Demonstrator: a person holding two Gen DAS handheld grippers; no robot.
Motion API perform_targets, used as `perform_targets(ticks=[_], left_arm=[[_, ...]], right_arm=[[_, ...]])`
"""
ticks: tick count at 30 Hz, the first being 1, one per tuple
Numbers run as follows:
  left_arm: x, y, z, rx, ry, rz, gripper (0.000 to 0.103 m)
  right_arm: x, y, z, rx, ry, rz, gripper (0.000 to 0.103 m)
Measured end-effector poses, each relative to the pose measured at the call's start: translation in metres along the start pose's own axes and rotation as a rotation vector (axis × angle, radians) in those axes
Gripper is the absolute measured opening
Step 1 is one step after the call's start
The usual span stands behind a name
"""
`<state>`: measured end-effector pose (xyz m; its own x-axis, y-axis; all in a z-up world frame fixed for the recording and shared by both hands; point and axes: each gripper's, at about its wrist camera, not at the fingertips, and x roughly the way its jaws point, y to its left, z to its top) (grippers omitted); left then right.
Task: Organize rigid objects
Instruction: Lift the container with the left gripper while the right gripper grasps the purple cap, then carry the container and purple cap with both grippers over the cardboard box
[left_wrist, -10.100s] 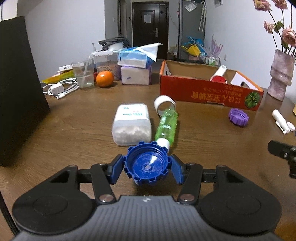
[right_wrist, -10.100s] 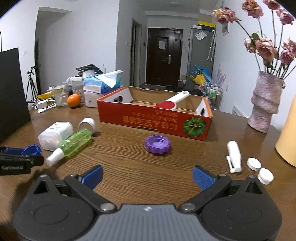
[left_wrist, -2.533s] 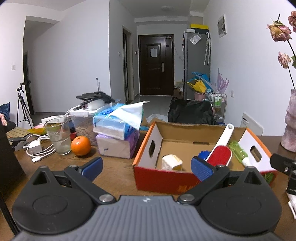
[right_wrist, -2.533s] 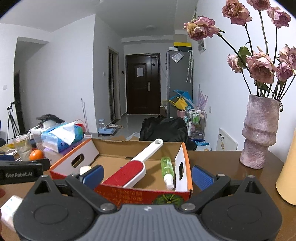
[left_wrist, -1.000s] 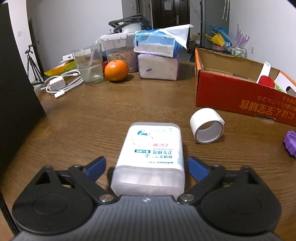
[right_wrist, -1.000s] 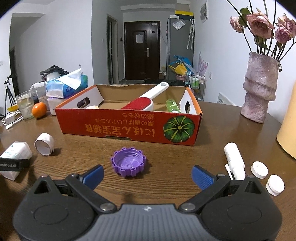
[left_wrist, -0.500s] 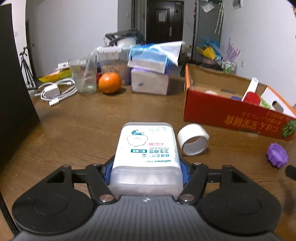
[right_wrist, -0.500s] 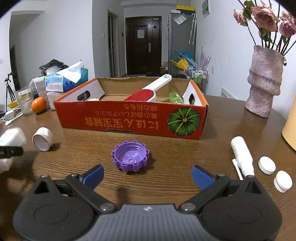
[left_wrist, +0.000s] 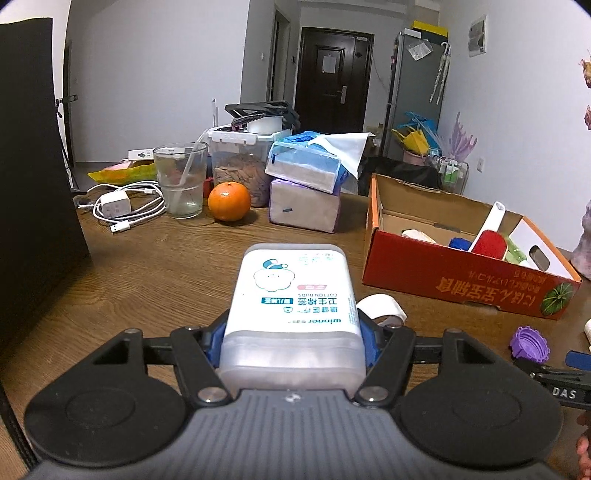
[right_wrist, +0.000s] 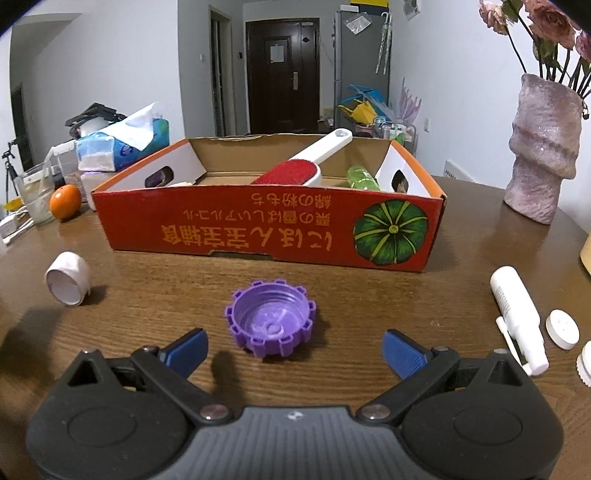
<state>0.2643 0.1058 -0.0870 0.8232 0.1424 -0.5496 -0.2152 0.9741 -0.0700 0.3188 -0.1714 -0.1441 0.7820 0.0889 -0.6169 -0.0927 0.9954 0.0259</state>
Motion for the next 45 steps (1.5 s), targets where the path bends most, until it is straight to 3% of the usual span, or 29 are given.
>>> perform_targets(ticks=[16, 18, 20, 27, 45], left_arm=[[-0.001, 0.001, 0.001, -0.001, -0.006, 0.001, 0.066], [-0.001, 0.001, 0.000, 0.001, -0.006, 0.003, 0.066], [-0.001, 0.000, 0.000, 0.001, -0.007, 0.003, 0.066], [-0.001, 0.000, 0.000, 0.003, -0.007, 0.009, 0.066], [-0.003, -0.020, 0.004, 0.038, -0.032, 0.004, 0.066]], right_arm=[[0.015, 0.016, 0.007, 0.009, -0.002, -0.003, 0.075], [0.014, 0.018, 0.006, 0.002, -0.009, -0.009, 0.068], [0.013, 0.019, 0.006, 0.000, -0.017, -0.005, 0.053], [0.008, 0.017, 0.005, 0.006, -0.025, 0.010, 0.053], [-0.018, 0.008, 0.015, 0.035, -0.149, 0.035, 0.053]])
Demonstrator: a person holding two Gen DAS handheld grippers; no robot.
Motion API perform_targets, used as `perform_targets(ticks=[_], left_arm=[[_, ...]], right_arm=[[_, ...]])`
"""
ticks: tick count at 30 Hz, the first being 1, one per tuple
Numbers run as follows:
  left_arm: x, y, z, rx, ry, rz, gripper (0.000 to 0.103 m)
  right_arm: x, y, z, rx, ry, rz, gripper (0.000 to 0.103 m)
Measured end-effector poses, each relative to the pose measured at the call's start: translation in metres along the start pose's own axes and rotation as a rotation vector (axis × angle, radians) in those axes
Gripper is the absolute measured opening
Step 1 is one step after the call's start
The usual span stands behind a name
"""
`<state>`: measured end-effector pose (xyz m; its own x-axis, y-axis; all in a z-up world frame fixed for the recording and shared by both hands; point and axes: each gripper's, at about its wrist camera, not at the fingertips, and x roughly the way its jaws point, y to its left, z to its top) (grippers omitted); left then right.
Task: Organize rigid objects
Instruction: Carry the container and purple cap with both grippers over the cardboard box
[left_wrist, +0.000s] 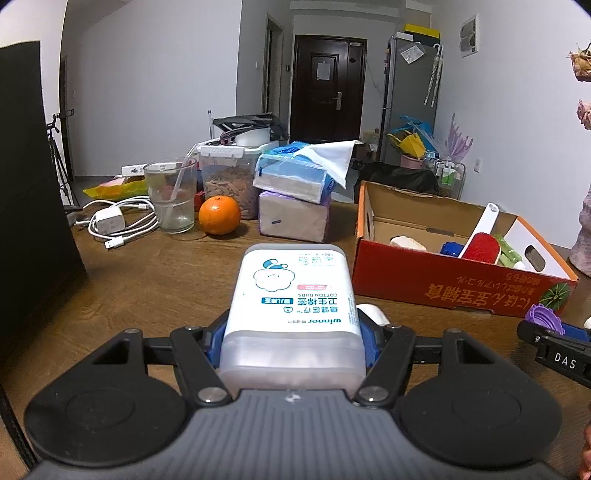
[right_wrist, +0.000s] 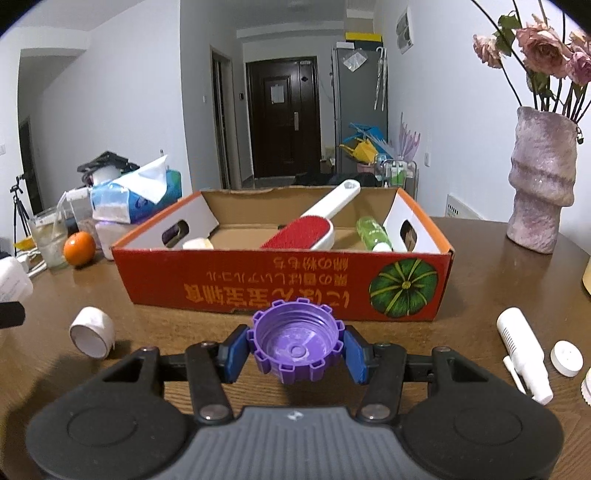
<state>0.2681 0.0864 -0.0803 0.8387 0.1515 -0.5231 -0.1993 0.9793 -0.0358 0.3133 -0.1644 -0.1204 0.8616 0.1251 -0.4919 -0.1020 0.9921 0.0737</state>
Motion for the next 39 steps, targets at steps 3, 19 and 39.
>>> perform_targets(ticks=[3, 19, 39], left_arm=[[0.000, -0.006, 0.003, 0.002, -0.005, -0.006, 0.066], [0.012, -0.049, 0.020, 0.008, -0.025, -0.043, 0.066], [0.044, -0.101, 0.050, -0.015, -0.054, -0.093, 0.066]], right_arm=[[-0.003, -0.002, 0.003, 0.005, -0.018, 0.003, 0.053], [-0.008, -0.015, 0.025, 0.018, -0.124, 0.026, 0.053], [0.016, -0.039, 0.049, 0.055, -0.170, 0.013, 0.053]])
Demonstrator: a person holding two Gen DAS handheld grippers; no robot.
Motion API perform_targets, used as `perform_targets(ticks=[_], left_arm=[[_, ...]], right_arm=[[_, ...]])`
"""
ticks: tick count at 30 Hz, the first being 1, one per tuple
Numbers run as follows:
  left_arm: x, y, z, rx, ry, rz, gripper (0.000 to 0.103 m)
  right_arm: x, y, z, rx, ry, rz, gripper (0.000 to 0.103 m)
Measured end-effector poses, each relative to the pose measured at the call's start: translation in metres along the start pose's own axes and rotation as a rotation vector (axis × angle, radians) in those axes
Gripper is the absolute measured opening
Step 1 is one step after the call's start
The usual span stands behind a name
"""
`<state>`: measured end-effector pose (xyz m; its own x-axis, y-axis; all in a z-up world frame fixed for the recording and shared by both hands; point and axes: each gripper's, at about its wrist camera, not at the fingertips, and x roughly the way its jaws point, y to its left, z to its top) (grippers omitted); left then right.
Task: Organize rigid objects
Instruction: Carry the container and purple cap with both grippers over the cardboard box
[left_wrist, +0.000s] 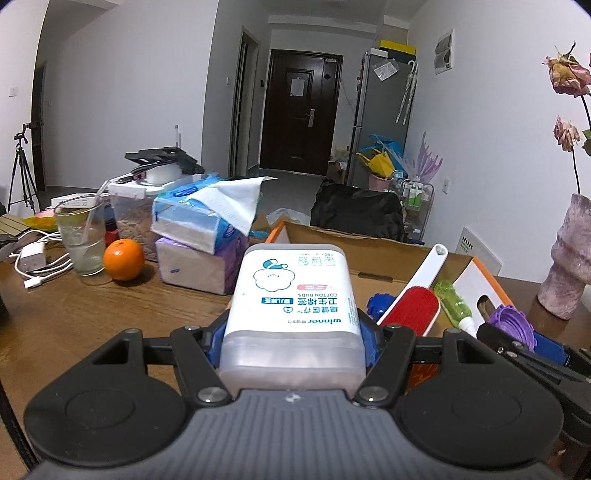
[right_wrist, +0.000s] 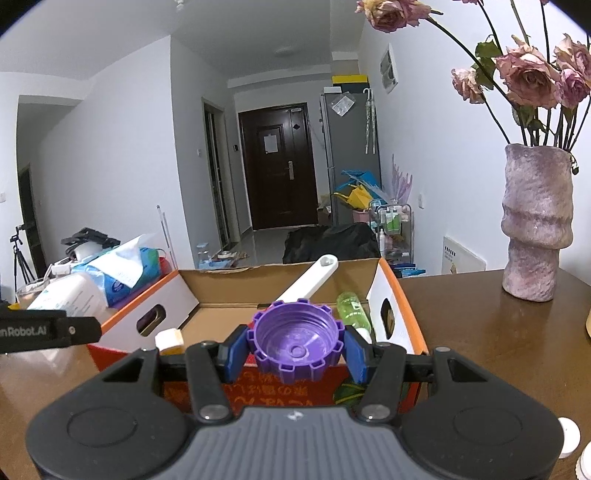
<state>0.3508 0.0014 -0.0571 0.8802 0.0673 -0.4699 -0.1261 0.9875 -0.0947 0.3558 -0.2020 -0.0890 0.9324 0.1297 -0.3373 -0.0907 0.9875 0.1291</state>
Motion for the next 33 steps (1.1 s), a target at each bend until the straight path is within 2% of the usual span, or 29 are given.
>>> perform_targets(ticks=[14, 33], left_arm=[[0.036, -0.026, 0.015, 0.006, -0.008, -0.017, 0.066], [0.082, -0.053, 0.032, 0.041, -0.030, 0.006, 0.066]], right_arm=[[0.025, -0.013, 0.013, 0.017, -0.028, -0.023, 0.053], [0.062, -0.024, 0.026, 0.026, -0.026, -0.057, 0.053]])
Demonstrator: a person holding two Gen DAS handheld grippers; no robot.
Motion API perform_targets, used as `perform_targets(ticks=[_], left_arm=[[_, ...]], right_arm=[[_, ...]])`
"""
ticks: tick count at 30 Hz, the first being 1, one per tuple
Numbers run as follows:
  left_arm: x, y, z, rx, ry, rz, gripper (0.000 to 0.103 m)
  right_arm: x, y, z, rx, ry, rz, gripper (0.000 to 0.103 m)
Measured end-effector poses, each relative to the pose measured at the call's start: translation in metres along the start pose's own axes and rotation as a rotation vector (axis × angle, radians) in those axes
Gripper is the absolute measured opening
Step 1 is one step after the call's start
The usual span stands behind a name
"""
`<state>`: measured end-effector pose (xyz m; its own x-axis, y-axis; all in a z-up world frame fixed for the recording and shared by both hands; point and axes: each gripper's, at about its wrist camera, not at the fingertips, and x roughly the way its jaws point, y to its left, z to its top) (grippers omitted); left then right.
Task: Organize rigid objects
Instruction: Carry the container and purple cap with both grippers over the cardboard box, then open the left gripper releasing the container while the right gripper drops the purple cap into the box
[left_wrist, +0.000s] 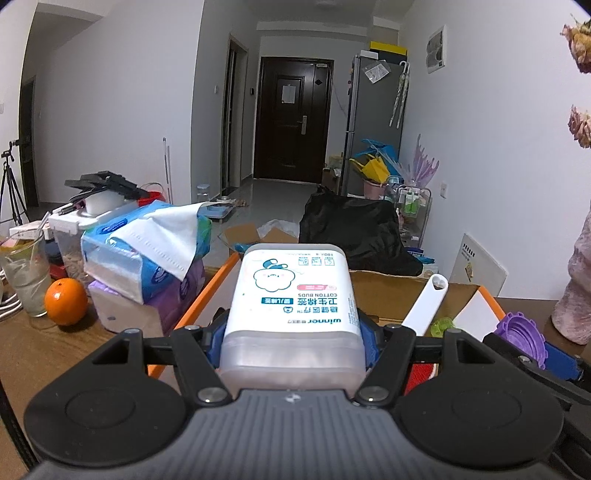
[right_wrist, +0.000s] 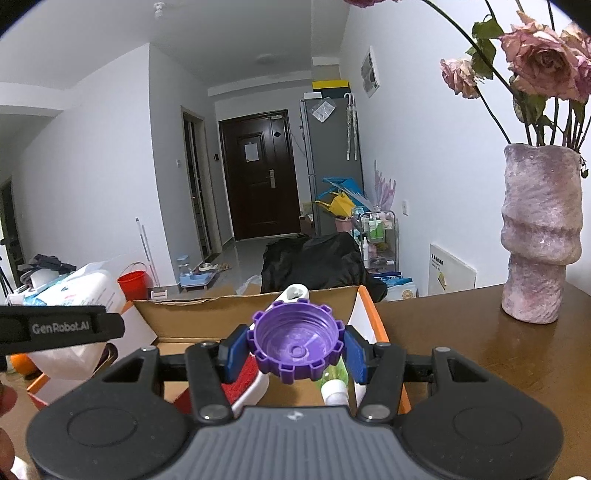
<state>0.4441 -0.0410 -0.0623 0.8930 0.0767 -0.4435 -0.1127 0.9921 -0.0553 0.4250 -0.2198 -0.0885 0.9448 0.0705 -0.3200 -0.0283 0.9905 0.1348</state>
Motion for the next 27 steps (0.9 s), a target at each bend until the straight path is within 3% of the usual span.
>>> perform_targets(ticks=[11, 20, 21, 22, 23, 26, 27], left_arm=[[0.031, -0.005, 0.001, 0.043, 0.018, 0.041, 0.067], [0.042, -0.001, -0.003, 0.066, 0.051, 0.033, 0.068], [0.042, 0.000, -0.003, 0.063, 0.053, 0.029, 0.069], [0.042, 0.000, -0.002, 0.059, 0.055, 0.029, 0.079], [0.041, 0.001, -0.002, 0.055, 0.052, 0.033, 0.089], [0.037, 0.002, -0.001, 0.056, 0.031, 0.053, 0.103], [0.036, 0.003, -0.001, 0.056, 0.026, 0.059, 0.103]], right_arm=[[0.021, 0.001, 0.000, -0.006, 0.022, -0.006, 0.053], [0.027, 0.000, 0.002, -0.017, 0.048, -0.005, 0.053], [0.027, 0.000, 0.002, -0.015, 0.056, -0.010, 0.054], [0.027, -0.001, 0.002, -0.013, 0.061, -0.019, 0.054], [0.028, -0.002, 0.003, -0.014, 0.064, -0.026, 0.059], [0.026, -0.004, 0.005, -0.007, 0.062, -0.058, 0.094], [0.025, -0.005, 0.005, -0.005, 0.055, -0.060, 0.099]])
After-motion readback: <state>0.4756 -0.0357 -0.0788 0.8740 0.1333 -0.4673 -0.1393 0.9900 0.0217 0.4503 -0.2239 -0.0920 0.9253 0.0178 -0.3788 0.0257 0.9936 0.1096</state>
